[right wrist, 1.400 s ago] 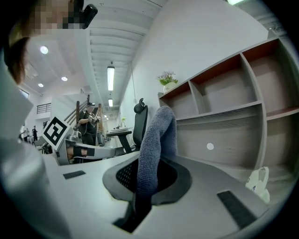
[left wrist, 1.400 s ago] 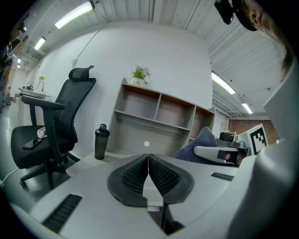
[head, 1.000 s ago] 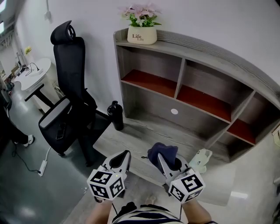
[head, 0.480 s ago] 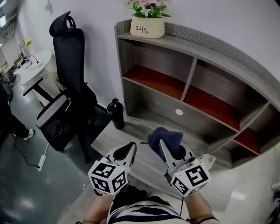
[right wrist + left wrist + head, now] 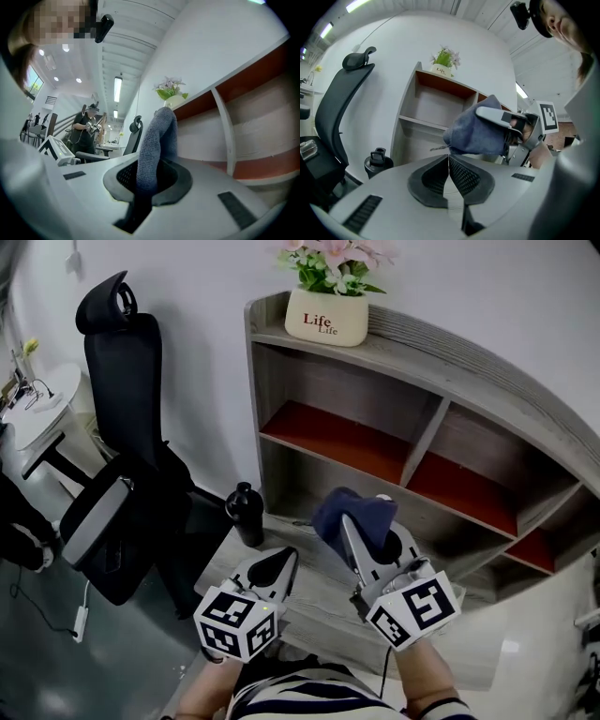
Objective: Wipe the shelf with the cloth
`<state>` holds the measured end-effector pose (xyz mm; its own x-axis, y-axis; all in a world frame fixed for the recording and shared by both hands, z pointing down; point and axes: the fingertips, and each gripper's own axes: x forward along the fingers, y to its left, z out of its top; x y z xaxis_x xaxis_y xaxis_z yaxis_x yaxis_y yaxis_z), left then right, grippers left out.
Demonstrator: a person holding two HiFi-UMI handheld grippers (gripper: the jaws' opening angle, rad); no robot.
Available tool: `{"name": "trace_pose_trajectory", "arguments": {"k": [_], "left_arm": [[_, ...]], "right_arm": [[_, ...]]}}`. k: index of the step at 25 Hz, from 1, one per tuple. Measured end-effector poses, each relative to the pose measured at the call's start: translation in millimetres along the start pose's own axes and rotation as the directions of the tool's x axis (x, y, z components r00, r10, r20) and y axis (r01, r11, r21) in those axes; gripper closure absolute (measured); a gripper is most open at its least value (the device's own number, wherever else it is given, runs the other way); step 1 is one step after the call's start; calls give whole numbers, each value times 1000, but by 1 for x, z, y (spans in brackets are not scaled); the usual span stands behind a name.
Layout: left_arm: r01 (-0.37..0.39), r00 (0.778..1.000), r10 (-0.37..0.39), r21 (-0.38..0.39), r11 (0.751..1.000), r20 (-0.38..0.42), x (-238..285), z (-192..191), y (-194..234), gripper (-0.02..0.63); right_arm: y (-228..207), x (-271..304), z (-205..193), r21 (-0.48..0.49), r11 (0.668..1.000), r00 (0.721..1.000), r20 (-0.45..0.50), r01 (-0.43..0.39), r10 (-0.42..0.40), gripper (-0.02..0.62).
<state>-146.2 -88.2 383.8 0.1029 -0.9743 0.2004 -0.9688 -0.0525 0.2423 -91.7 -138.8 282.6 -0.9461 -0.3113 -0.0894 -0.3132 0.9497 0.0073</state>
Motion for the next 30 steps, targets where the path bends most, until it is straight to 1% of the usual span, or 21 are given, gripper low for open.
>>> {"name": "trace_pose_trajectory", "arguments": {"k": [4,8,12,15,20,25,30], "left_arm": [[39,999,-39,-7,999,1,7,10,26,589],[65,998,-65,3,998,-8,10,13,48,589],[85,996,-84,12,996,-22,11,17,71,589],[104,994,-103,19,994,-33,11,20,85,589],[132,991,-132,21,991,-37,12,26,104,589],[171,984,-169,33,985,-54,10,27,109,589],[177,983,-175,21,984,-61,10,25,112,589]], "right_arm": [[0,44,31,-65,998,997,69,21,-17,551],[0,88,56,-98,995,992,127,36,-24,551],[-1,128,72,-131,990,987,161,49,-28,551],[-6,152,78,-145,986,982,179,85,-58,551],[-13,184,81,-145,980,971,215,134,-101,551],[-20,209,86,-137,976,956,262,172,-132,551],[-35,230,81,-73,975,946,267,208,-182,551]]}}
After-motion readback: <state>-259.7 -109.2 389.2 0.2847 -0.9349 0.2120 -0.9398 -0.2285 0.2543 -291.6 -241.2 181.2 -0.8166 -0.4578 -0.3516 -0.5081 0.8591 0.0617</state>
